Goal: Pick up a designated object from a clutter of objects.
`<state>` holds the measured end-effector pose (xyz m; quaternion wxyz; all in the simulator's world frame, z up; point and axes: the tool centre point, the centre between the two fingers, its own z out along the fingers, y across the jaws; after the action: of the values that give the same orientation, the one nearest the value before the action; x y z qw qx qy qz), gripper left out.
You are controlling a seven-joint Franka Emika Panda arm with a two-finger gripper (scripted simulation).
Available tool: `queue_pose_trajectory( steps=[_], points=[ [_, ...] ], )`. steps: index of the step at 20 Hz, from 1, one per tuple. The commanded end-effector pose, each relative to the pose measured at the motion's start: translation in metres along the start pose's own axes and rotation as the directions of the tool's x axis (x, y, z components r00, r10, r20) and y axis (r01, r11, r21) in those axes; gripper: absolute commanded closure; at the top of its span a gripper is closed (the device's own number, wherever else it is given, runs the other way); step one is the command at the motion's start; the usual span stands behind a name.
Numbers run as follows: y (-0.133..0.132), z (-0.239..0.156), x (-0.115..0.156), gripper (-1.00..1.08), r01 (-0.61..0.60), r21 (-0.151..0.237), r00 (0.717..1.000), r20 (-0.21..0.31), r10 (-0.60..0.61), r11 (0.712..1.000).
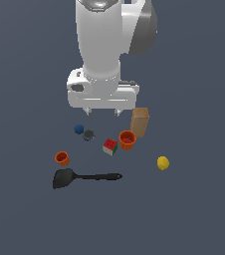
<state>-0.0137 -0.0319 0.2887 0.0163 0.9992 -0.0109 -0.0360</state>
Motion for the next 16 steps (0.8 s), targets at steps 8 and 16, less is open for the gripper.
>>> queue_pose_trajectory(
  steps=[8, 16],
  points=[
    [0.025, 0.035, -0.004, -0.92, 0.001, 0.014, 1.0, -0.008, 0.0, 1.0],
    [0.067, 0.094, -0.02, -0.92, -0.002, 0.032, 1.0, -0.026, 0.003, 0.999]
  ],
)
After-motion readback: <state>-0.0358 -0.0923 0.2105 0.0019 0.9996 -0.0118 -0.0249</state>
